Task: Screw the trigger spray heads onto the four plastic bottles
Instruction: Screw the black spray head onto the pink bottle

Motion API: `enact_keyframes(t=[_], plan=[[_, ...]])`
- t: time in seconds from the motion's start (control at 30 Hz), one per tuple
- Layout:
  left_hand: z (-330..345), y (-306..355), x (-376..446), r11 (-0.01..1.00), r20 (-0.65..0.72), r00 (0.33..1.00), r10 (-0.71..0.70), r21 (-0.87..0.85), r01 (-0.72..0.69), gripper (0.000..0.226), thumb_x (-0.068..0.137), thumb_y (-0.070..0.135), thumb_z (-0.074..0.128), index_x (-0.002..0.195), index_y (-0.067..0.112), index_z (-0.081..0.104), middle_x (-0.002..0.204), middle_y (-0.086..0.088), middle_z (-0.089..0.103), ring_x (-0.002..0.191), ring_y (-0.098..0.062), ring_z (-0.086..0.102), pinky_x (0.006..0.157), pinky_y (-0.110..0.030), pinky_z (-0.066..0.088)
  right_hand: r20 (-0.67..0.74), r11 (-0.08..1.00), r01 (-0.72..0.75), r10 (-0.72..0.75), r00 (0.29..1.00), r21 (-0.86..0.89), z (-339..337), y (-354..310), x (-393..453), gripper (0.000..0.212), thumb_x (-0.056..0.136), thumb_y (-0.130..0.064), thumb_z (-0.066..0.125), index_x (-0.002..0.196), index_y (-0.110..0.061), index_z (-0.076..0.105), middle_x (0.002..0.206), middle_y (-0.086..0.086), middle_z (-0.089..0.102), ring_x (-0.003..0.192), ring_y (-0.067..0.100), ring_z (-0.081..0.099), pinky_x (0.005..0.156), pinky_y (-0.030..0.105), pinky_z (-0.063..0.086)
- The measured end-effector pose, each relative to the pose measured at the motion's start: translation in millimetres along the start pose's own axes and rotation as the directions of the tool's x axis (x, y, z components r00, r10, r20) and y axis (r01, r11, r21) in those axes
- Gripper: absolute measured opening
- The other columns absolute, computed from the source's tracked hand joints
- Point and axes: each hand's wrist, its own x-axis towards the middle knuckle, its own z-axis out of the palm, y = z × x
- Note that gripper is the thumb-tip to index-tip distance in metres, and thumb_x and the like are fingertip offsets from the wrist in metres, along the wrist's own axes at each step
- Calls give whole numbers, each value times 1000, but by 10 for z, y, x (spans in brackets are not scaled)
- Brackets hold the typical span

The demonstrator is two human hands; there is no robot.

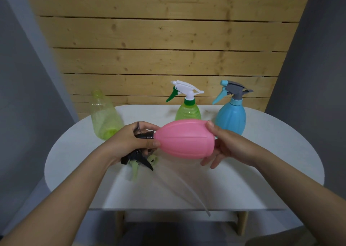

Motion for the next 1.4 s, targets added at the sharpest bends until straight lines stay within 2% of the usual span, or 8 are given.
enact_keyframes(t=[0.1,0.2,0.37,0.47,0.63,0.77,0.9,1.4], plan=[[0,1,6,1000,-22,1000,1,12,0,56,43,22,83,96,9,67,71,-1,73,49,-13,58,49,-21,49,47,990,58,-64,997,127,-34,2,-2,70,72,-60,64,127,-19,55,116,7,70,103,26,68,83,37,58],[11,0,16,1000,-43,999,1,-7,-1,53,46,19,81,96,8,67,72,-3,72,53,-15,60,49,-21,49,8,981,116,-118,993,155,-63,-12,-2,75,76,-12,74,140,-26,39,136,3,51,108,26,65,79,38,58],[6,-2,12,1000,-30,1000,8,15,-8,58,43,21,83,97,8,66,71,-2,73,50,-16,60,48,-21,49,-35,999,35,-36,999,-34,10,-44,-21,74,69,-68,48,122,-18,56,88,16,73,76,29,72,55,33,57],[19,-18,30,1000,-55,998,21,8,-21,61,40,25,84,96,8,67,74,-7,72,52,-17,60,48,-21,49,4,997,7,-8,1000,76,20,-22,1,87,62,-78,49,129,-22,50,108,20,70,95,34,70,73,40,59],[0,-23,67,1000,-101,995,27,16,-25,65,38,31,85,94,3,64,75,-11,72,58,-19,60,49,-21,49,-40,986,113,-109,993,120,-36,-32,21,82,63,-26,82,135,-30,43,126,9,58,101,23,68,80,39,58],[0,-16,40,999,-76,997,24,49,-21,57,40,32,85,85,6,60,63,-6,71,47,-14,58,47,-21,48,-79,998,62,-60,995,14,-51,-54,7,67,70,-45,68,131,-21,50,94,14,72,77,27,70,61,32,57],[13,3,29,998,-93,994,56,42,-52,50,44,26,83,83,6,58,60,-4,71,44,-13,57,46,-19,47,-101,993,109,-103,990,54,-39,-17,23,59,74,-42,66,129,-24,53,104,8,73,87,24,71,74,36,58],[2,63,1,985,-63,990,128,120,-120,45,51,28,81,84,5,62,64,-3,72,51,-12,63,49,-20,49,-52,967,-60,74,996,246,14,-40,45,62,71,-54,60,118,-13,57,88,26,68,71,34,70,61,36,58]])
